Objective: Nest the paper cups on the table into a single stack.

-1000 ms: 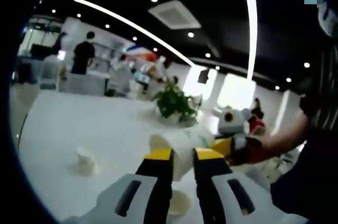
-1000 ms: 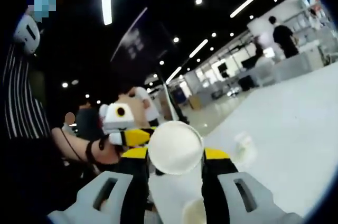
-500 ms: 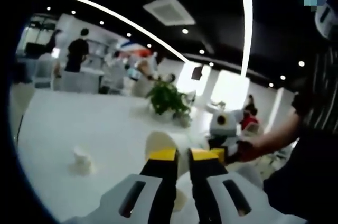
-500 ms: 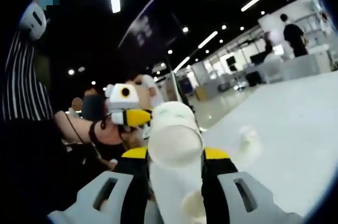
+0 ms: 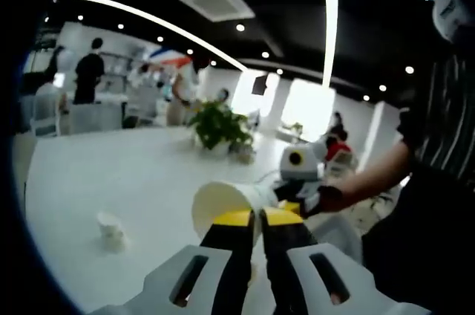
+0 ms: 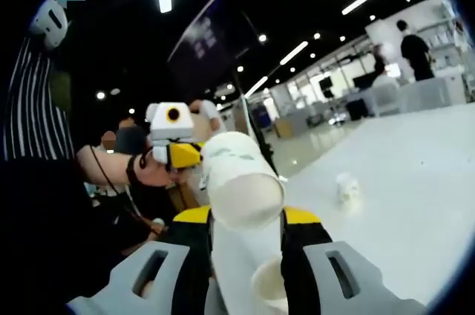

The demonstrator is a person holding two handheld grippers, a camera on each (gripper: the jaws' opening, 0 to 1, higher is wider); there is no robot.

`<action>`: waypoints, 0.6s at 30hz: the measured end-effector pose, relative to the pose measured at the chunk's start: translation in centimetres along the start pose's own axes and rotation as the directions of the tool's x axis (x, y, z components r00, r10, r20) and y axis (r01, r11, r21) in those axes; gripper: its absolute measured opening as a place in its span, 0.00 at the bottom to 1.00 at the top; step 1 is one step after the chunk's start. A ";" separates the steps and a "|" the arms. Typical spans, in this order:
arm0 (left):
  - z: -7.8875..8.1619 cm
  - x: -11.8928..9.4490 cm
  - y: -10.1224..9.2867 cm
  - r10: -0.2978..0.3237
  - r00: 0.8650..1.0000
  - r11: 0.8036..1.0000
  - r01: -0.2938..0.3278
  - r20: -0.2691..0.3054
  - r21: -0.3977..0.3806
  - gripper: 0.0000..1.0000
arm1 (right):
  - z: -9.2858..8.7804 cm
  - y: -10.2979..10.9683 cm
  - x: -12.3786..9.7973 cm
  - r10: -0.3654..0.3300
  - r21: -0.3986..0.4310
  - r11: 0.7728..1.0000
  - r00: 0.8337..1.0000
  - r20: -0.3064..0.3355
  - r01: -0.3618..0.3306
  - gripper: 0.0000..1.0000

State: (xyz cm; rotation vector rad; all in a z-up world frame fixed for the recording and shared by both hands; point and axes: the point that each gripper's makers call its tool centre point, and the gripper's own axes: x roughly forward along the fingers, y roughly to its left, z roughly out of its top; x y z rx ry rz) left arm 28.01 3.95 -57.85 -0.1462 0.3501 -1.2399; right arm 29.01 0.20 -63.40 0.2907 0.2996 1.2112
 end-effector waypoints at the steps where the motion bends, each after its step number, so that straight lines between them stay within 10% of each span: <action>1: -0.1 0.0 -0.1 -0.010 1.000 1.000 0.010 -0.009 0.005 0.01 | 0.0 0.0 0.1 0.002 0.003 1.000 1.000 -0.004 -0.002 0.31; 18: -0.2 0.4 -0.1 -0.028 0.992 0.996 0.038 -0.123 0.081 0.00 | 0.6 -0.7 -0.1 -0.016 -0.020 1.000 1.000 0.022 0.016 0.35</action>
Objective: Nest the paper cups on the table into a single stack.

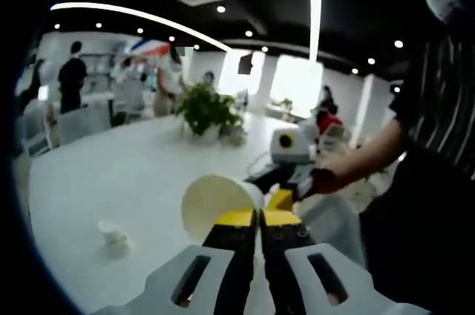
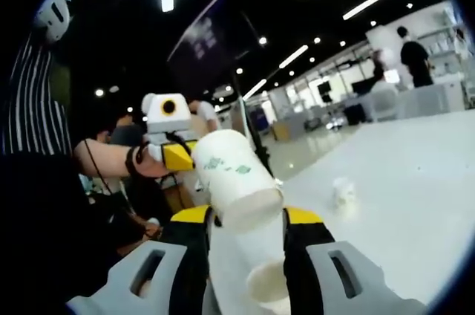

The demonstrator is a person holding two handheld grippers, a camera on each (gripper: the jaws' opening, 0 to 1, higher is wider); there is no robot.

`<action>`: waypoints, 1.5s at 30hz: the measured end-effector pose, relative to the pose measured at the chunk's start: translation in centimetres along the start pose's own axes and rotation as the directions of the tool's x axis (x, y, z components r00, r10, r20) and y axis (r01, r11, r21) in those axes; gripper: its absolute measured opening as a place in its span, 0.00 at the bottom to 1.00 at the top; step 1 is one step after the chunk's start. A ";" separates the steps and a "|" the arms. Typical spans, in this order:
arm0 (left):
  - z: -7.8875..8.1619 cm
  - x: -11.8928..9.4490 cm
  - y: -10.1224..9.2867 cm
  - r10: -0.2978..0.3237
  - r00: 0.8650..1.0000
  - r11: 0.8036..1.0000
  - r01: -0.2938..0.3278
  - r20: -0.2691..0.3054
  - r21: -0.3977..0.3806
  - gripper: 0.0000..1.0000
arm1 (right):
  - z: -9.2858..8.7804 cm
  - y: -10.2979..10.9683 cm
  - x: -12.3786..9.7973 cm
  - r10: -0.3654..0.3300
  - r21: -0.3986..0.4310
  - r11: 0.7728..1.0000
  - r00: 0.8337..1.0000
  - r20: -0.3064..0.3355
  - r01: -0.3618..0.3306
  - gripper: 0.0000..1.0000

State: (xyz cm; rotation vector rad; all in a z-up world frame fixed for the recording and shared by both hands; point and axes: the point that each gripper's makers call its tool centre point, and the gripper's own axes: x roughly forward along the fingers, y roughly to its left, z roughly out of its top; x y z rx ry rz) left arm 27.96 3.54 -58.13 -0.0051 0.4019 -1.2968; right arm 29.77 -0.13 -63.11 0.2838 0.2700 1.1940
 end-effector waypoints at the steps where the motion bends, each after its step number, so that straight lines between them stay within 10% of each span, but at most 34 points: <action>1: 0.1 0.0 0.0 -0.002 1.000 1.000 0.002 0.000 -0.002 0.00 | 0.0 0.0 0.0 -0.003 -0.001 1.000 1.000 0.000 0.003 0.36; 45: -0.9 2.2 -0.6 -0.031 0.979 0.994 0.052 -0.200 0.098 0.00 | 1.5 -4.5 -6.7 -0.290 -0.144 0.943 0.954 0.081 0.299 1.00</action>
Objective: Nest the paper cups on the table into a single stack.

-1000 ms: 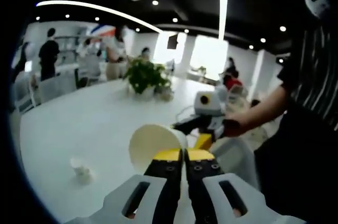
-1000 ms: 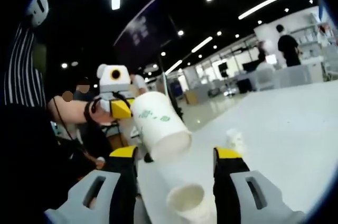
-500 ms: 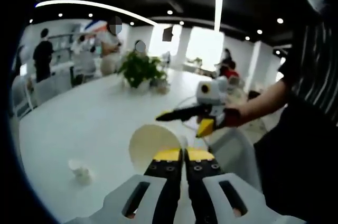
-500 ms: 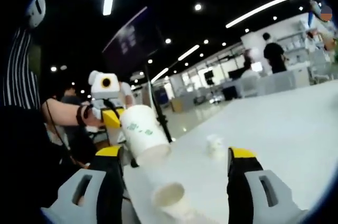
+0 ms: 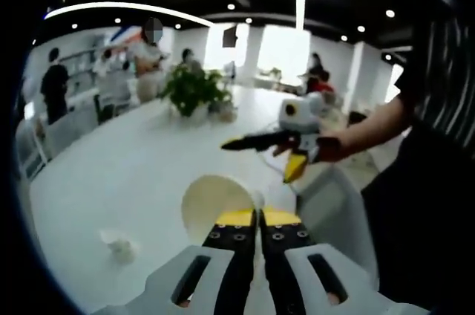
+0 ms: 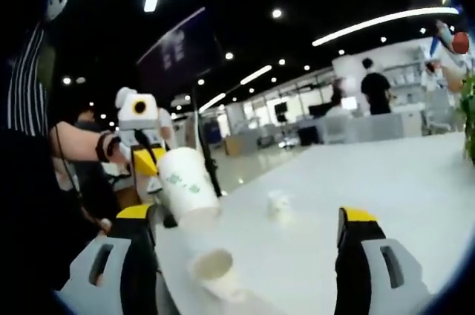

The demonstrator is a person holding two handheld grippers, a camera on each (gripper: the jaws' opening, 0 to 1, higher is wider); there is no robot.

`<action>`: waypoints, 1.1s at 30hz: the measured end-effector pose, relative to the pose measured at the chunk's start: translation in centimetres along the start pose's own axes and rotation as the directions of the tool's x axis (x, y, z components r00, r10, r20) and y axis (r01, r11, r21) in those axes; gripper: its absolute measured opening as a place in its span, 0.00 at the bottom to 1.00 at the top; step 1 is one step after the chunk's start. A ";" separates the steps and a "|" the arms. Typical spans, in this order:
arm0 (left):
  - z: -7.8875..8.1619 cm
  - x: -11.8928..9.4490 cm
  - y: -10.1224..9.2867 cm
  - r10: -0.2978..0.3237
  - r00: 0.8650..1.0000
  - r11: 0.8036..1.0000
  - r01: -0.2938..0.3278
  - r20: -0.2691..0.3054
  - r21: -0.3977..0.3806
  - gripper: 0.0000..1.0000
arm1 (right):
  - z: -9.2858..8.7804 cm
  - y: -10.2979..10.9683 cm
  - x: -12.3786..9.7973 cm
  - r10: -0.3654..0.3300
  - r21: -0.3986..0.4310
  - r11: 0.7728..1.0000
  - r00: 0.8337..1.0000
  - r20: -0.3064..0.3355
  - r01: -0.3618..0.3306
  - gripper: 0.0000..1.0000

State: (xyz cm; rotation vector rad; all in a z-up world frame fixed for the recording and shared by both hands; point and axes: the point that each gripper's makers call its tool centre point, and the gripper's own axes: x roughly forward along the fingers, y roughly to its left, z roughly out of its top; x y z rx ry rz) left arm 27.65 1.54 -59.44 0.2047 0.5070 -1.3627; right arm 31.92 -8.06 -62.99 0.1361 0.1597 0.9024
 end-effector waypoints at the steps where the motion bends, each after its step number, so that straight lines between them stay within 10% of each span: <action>1: -0.1 0.1 0.0 0.001 1.000 1.000 -0.001 -0.007 0.001 0.00 | -0.2 0.0 0.0 0.002 -0.009 1.000 1.000 -0.011 -0.003 1.00; 33: -3.6 1.6 0.4 0.015 0.974 0.997 0.002 -0.225 0.077 0.00 | -2.5 -0.3 -1.5 -0.043 -0.035 0.999 0.998 -0.040 0.042 0.99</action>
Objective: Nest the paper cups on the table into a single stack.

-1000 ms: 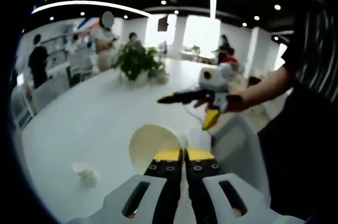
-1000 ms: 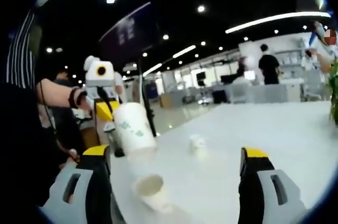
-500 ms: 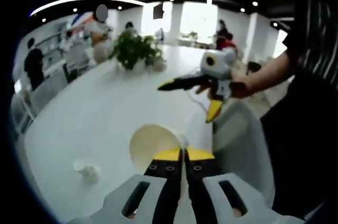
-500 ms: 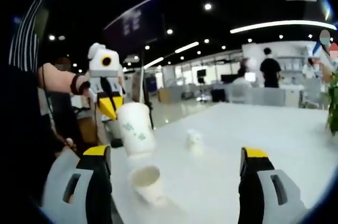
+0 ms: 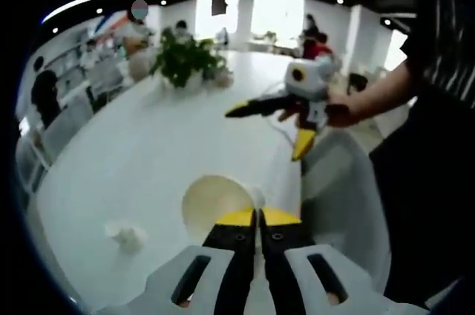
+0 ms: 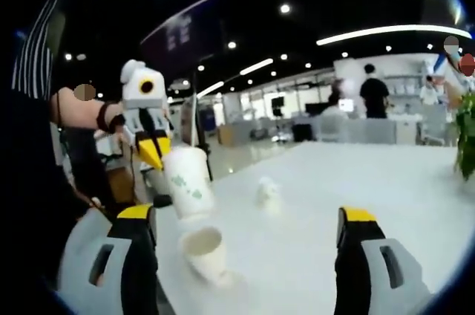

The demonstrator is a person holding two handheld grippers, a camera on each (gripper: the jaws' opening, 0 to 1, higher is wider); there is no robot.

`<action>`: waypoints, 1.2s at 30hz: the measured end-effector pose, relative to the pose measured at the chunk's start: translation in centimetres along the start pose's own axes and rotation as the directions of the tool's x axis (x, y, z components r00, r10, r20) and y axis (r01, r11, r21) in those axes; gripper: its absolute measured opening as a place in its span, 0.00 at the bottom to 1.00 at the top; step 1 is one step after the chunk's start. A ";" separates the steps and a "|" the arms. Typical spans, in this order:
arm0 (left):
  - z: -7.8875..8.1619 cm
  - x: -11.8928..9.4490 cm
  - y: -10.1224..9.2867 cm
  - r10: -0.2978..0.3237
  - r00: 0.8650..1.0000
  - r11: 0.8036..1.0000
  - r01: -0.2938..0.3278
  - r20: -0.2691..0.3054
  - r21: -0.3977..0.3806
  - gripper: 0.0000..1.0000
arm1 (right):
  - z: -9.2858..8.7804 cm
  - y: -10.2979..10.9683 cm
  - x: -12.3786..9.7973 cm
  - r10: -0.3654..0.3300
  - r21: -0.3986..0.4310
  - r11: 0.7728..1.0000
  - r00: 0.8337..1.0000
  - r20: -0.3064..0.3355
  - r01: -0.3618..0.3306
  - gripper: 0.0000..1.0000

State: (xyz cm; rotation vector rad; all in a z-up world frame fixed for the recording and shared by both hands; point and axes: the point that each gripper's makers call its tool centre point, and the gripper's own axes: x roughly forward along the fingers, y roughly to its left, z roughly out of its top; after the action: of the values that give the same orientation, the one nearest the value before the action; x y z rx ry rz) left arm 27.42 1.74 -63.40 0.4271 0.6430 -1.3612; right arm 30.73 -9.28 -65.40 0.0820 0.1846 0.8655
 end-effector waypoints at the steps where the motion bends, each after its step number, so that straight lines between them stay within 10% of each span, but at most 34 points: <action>1: 0.0 0.1 0.0 0.000 1.000 1.000 0.000 -0.002 0.001 0.00 | 0.0 0.0 0.0 -0.001 0.000 1.000 1.000 0.001 0.001 0.99; 36: -3.4 3.9 -0.5 -0.006 0.973 0.982 0.049 -0.230 0.182 0.00 | -1.2 -0.2 -0.7 0.000 0.035 0.999 1.000 -0.003 0.000 0.96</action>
State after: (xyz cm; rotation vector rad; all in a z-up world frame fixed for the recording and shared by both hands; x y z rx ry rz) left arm 26.60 0.86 -68.45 0.7366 0.7135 -1.4169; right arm 30.20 -9.97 -66.50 0.1135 0.2023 0.8624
